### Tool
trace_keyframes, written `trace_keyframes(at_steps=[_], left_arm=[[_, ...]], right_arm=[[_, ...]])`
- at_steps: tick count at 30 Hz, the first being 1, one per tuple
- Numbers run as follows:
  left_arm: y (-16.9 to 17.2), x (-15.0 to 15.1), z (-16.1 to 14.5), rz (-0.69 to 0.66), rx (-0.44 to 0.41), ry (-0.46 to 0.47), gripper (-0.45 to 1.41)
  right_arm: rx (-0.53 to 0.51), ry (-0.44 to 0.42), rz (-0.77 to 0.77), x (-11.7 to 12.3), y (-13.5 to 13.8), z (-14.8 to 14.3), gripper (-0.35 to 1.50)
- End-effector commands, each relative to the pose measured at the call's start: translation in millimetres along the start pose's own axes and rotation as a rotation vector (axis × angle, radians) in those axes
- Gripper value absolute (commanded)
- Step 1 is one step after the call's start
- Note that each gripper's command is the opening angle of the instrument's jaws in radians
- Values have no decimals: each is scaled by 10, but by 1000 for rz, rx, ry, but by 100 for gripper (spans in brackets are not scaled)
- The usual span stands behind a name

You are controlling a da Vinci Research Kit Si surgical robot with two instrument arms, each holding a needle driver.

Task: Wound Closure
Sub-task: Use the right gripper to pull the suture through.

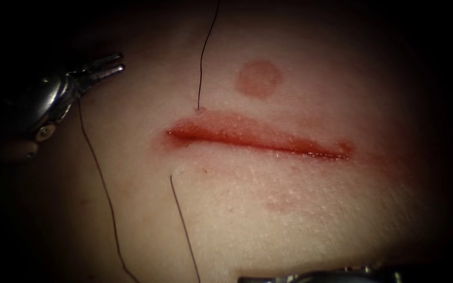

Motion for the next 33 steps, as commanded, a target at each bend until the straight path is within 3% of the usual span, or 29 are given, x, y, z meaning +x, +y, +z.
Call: trace_keyframes(at_steps=[1, 7, 10, 15, 23, 33], left_arm=[[-1, -7, 3, -2, -1, 1, -35], [-2, -6, 1, -4, -4, 2, -35], [-1, -7, 2, -4, -4, 2, -35], [-1, -6, 1, -4, -4, 2, -35], [0, -6, -1, -3, -6, 2, -35], [1, -5, -6, -8, -11, 2, -35]], right_arm=[[-32, 3, -21, -11, 15, 8, 123], [-115, -40, -78, -46, 70, 19, 140], [-77, -95, -114, -60, 81, 41, 133], [-3, -67, -161, -73, 85, 87, 128], [84, -29, -323, -68, 87, 153, 124], [103, -17, -423, -55, 97, 187, 123]])
